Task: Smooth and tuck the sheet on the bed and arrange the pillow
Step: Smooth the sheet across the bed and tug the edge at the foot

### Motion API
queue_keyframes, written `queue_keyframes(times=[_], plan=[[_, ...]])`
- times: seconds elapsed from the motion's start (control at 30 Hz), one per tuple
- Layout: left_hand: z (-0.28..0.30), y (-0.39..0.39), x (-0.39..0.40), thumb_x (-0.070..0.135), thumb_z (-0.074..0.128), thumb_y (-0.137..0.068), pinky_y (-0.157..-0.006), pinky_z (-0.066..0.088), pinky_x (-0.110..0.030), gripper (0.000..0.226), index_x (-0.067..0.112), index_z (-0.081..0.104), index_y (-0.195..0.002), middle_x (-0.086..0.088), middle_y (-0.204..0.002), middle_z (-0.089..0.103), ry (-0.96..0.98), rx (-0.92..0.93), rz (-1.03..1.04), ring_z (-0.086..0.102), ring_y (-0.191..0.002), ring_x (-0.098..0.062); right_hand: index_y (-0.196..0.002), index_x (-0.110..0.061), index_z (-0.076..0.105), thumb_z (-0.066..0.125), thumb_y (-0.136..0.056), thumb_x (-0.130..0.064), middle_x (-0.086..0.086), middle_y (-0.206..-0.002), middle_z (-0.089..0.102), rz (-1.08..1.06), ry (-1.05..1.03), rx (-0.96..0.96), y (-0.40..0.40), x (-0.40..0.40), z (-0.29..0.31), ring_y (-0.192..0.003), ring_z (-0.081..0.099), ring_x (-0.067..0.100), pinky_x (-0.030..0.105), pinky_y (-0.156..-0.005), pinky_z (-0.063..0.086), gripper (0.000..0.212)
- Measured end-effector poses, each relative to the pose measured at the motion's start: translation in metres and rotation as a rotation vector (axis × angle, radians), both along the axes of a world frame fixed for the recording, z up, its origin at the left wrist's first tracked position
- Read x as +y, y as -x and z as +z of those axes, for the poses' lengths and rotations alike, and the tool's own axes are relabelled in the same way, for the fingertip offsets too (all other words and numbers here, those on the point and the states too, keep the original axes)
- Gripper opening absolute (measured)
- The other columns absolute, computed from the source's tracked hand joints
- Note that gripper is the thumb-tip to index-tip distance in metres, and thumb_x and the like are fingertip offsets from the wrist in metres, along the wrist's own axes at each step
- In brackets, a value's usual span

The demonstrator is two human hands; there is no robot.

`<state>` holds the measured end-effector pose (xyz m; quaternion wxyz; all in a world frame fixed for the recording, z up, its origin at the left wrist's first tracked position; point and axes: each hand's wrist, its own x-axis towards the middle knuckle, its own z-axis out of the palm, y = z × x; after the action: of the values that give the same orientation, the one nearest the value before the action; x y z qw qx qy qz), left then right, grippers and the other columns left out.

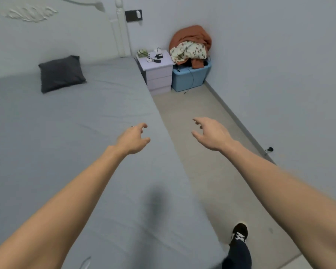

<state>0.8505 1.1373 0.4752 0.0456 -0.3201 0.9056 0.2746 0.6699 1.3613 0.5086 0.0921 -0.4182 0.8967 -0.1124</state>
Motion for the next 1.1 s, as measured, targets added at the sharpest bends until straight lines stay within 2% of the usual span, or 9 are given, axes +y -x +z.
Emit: queue_keyframes(times=[0.17, 0.27, 0.33, 0.47, 0.63, 0.77, 0.9, 0.93, 1.1], plan=[[-0.048, 0.076, 0.08, 0.039, 0.061, -0.087, -0.096, 0.049, -0.041, 0.039, 0.025, 0.058, -0.123, -0.001, -0.121, 0.065, -0.087, 0.043, 0.324, 0.06, -0.112, -0.02, -0.149, -0.017, 0.041, 0.056, -0.096, -0.036, 0.004, -0.137, 0.061, 0.277, -0.063, -0.186, 0.111, 0.014, -0.044, -0.123, 0.059, 0.026, 0.042, -0.098, 0.05, 0.059], [-0.055, 0.08, 0.143, 0.036, 0.063, -0.085, -0.089, 0.051, -0.034, 0.02, 0.026, 0.068, -0.102, 0.002, -0.101, 0.07, -0.178, 0.043, 0.554, 0.065, -0.098, -0.019, -0.148, -0.017, 0.044, 0.057, -0.095, -0.034, 0.007, -0.134, 0.064, 0.429, -0.102, -0.29, 0.141, 0.023, -0.058, -0.12, 0.061, 0.029, 0.044, -0.099, 0.049, 0.058], [-0.055, 0.075, 0.186, 0.034, 0.064, -0.085, -0.086, 0.052, -0.034, 0.008, 0.028, 0.067, -0.09, 0.004, -0.093, 0.071, -0.236, 0.028, 0.716, 0.066, -0.093, -0.019, -0.147, -0.017, 0.048, 0.057, -0.095, -0.034, 0.005, -0.132, 0.065, 0.535, -0.168, -0.326, 0.154, 0.026, -0.063, -0.118, 0.062, 0.028, 0.043, -0.1, 0.049, 0.055], [-0.053, 0.06, 0.259, 0.031, 0.066, -0.085, -0.083, 0.05, -0.03, 0.013, 0.024, 0.067, -0.096, 0.001, -0.095, 0.071, -0.344, 0.045, 0.997, 0.065, -0.092, -0.02, -0.143, -0.018, 0.053, 0.058, -0.095, -0.035, 0.001, -0.129, 0.066, 0.748, -0.277, -0.381, 0.155, 0.033, -0.076, -0.113, 0.064, 0.022, 0.04, -0.1, 0.05, 0.051], [-0.056, 0.065, 0.337, 0.028, 0.067, -0.086, -0.077, 0.046, -0.027, 0.012, 0.02, 0.069, -0.095, -0.002, -0.094, 0.07, -0.4, 0.123, 1.274, 0.064, -0.089, -0.02, -0.139, -0.019, 0.056, 0.059, -0.095, -0.034, -0.001, -0.123, 0.069, 0.908, -0.276, -0.429, 0.16, 0.065, -0.093, -0.107, 0.066, 0.019, 0.039, -0.1, 0.05, 0.047], [-0.064, 0.078, 0.388, 0.026, 0.066, -0.086, -0.074, 0.044, -0.027, 0.009, 0.018, 0.07, -0.088, -0.003, -0.089, 0.068, -0.427, 0.163, 1.451, 0.064, -0.089, -0.021, -0.138, -0.019, 0.057, 0.059, -0.094, -0.035, -0.003, -0.12, 0.07, 0.96, -0.234, -0.508, 0.172, 0.095, -0.107, -0.106, 0.067, 0.018, 0.04, -0.1, 0.05, 0.047], [-0.082, 0.101, 0.435, 0.022, 0.066, -0.086, -0.068, 0.042, -0.025, 0.004, 0.02, 0.068, -0.083, 0.0, -0.091, 0.067, -0.41, 0.23, 1.637, 0.062, -0.09, -0.02, -0.14, -0.02, 0.055, 0.057, -0.094, -0.038, -0.003, -0.123, 0.069, 1.007, -0.268, -0.532, 0.189, 0.12, -0.12, -0.114, 0.064, 0.02, 0.042, -0.102, 0.049, 0.049], [-0.087, 0.11, 0.448, 0.022, 0.067, -0.086, -0.069, 0.042, -0.025, 0.003, 0.02, 0.068, -0.087, -0.001, -0.094, 0.068, -0.395, 0.245, 1.674, 0.062, -0.091, -0.02, -0.141, -0.021, 0.054, 0.057, -0.094, -0.038, -0.004, -0.125, 0.069, 1.015, -0.276, -0.538, 0.196, 0.129, -0.123, -0.116, 0.063, 0.02, 0.043, -0.103, 0.049, 0.05], [-0.102, 0.143, 0.498, 0.023, 0.068, -0.084, -0.084, 0.045, -0.029, 0.025, 0.017, 0.063, -0.108, -0.005, -0.111, 0.065, -0.362, 0.316, 1.857, 0.061, -0.103, -0.024, -0.143, -0.023, 0.052, 0.055, -0.093, -0.039, -0.004, -0.127, 0.066, 1.062, -0.284, -0.539, 0.221, 0.16, -0.125, -0.118, 0.061, 0.021, 0.042, -0.103, 0.049, 0.053]])
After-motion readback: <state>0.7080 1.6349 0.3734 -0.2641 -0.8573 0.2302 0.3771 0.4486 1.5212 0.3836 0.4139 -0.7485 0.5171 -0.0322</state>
